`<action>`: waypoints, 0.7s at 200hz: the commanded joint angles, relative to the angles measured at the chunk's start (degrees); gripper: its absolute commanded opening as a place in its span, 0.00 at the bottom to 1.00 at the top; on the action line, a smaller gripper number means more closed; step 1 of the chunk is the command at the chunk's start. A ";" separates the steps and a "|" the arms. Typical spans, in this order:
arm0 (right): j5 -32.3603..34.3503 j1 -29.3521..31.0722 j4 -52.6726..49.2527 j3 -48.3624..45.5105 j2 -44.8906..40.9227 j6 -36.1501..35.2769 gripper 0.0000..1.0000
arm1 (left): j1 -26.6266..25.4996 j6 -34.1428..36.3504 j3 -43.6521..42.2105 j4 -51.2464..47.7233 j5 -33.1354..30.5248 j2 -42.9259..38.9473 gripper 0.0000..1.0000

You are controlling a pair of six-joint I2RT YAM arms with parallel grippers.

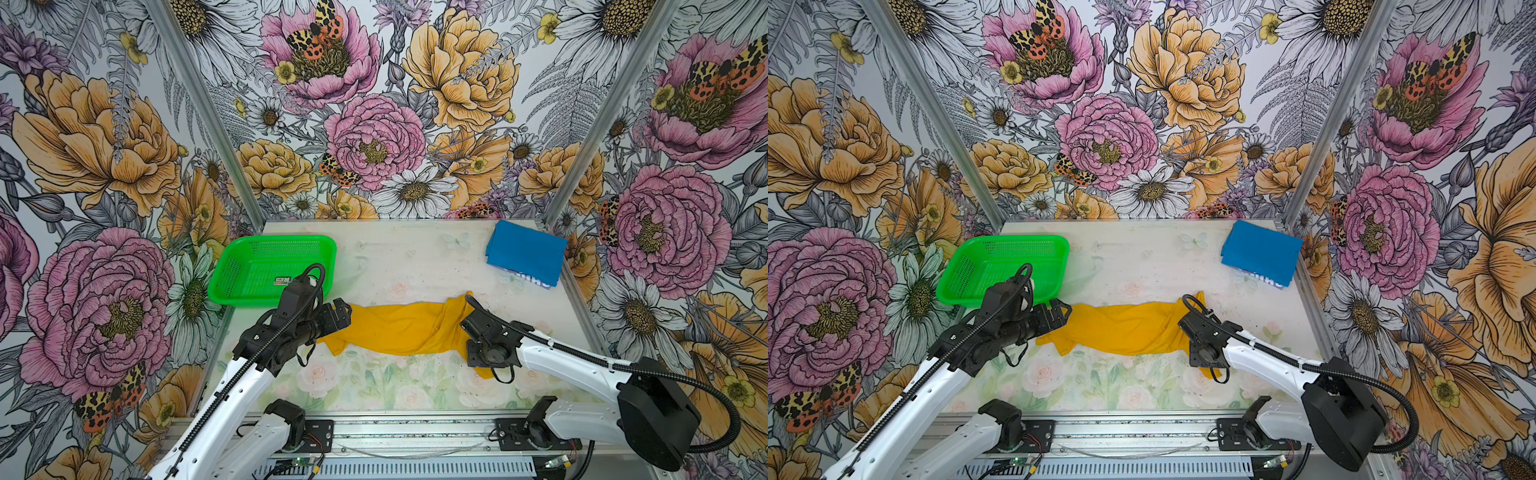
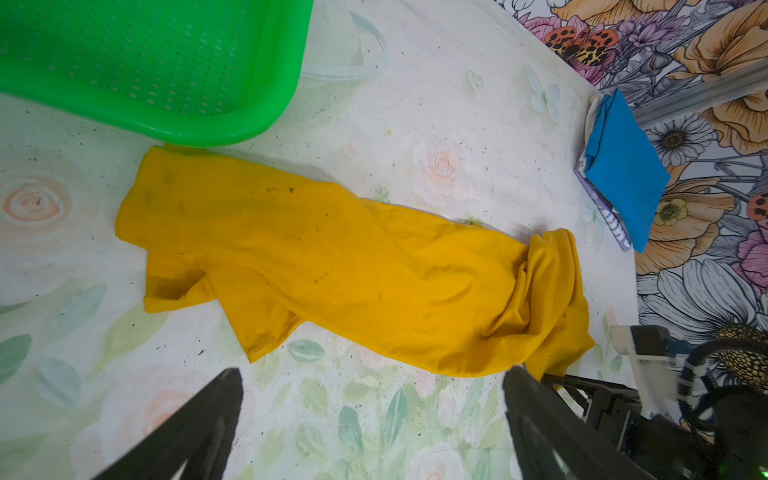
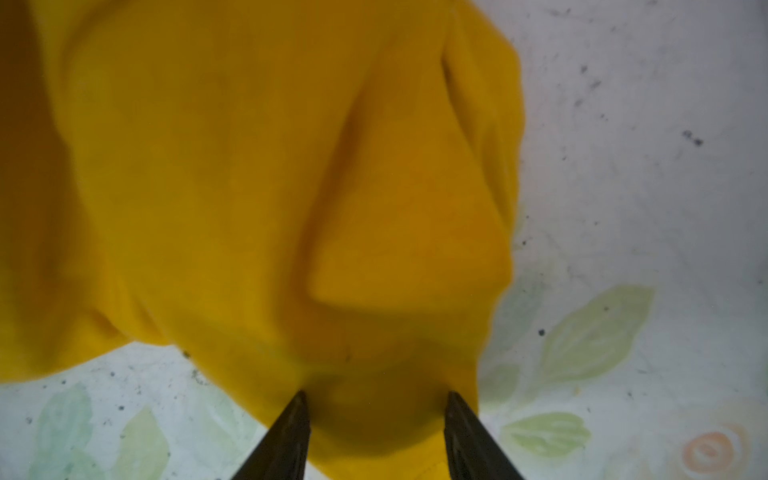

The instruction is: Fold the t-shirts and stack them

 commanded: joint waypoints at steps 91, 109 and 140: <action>-4.43 1.03 4.50 2.68 -7.52 -3.33 0.00 | 1.03 8.16 3.56 0.40 -1.19 4.47 0.99; -4.91 0.94 -0.92 9.42 -13.94 -5.74 0.00 | 1.08 9.45 4.21 0.34 0.19 4.20 0.99; -2.38 0.60 -9.52 26.18 -20.19 -13.75 0.00 | 1.05 11.08 5.54 0.45 3.72 5.78 0.99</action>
